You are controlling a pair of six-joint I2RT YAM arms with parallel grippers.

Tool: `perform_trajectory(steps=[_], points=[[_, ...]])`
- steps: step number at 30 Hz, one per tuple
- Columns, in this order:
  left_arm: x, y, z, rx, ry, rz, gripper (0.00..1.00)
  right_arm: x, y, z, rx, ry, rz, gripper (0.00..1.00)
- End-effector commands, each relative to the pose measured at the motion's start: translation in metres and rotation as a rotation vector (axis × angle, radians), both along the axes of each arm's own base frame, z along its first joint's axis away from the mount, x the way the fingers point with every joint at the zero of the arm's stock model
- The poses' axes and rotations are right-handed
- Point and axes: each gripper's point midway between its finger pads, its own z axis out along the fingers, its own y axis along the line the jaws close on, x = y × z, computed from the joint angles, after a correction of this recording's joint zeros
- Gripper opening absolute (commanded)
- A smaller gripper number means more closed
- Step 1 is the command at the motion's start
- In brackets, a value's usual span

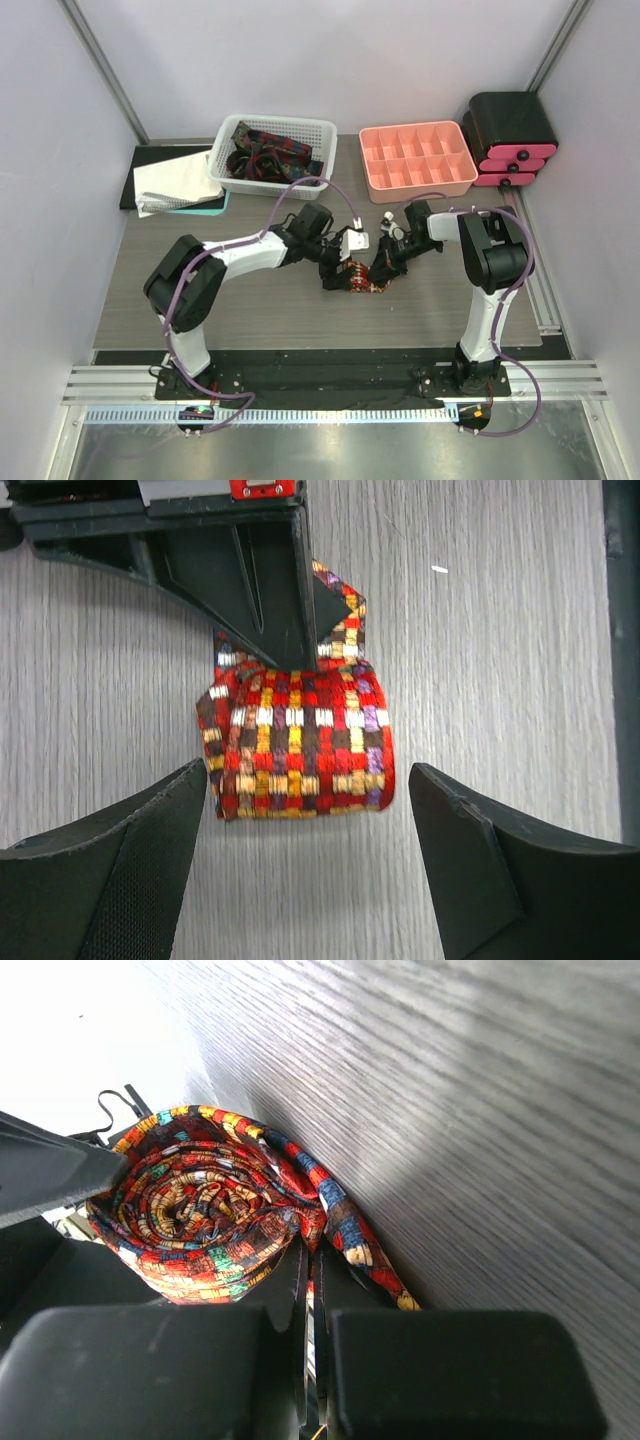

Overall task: Roll the ties
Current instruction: Roll the tie at the center of the board.

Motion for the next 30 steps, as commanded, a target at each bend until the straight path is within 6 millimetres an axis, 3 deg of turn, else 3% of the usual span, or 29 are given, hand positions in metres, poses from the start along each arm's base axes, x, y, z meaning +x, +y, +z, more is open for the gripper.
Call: perform_trajectory(steps=[1,4,11,14,15,18,19,23,27,30], points=[[0.006,-0.024,0.008,-0.079,-0.043,-0.049,0.82,0.010,-0.020,-0.033,-0.162,-0.063,0.018,0.01],[0.009,-0.026,-0.005,-0.075,-0.028,-0.024,0.80,0.008,-0.020,-0.036,-0.164,-0.053,0.019,0.01],[0.011,-0.029,-0.013,-0.173,-0.059,0.048,0.77,0.005,-0.023,-0.047,-0.182,-0.033,0.027,0.01],[0.008,-0.030,-0.024,-0.170,-0.036,0.056,0.64,0.005,-0.023,-0.050,-0.187,-0.021,0.019,0.01],[0.006,-0.032,-0.025,-0.165,-0.035,0.053,0.53,0.005,-0.023,-0.049,-0.185,-0.022,0.020,0.01],[0.001,-0.031,-0.033,-0.136,-0.041,0.051,0.35,0.010,-0.015,-0.035,-0.135,-0.033,0.010,0.02],[0.001,-0.029,-0.035,-0.123,-0.043,0.052,0.32,0.012,-0.010,-0.021,-0.095,-0.048,0.007,0.04],[0.002,-0.017,-0.046,-0.037,-0.050,0.068,0.18,0.022,-0.004,0.021,-0.030,-0.127,-0.005,0.27],[-0.005,-0.003,-0.056,0.028,-0.047,0.063,0.16,0.025,-0.004,0.055,0.003,-0.172,-0.005,0.42],[-0.008,0.002,-0.061,0.050,-0.040,0.059,0.17,0.023,-0.002,0.067,0.030,-0.182,-0.004,0.51]])
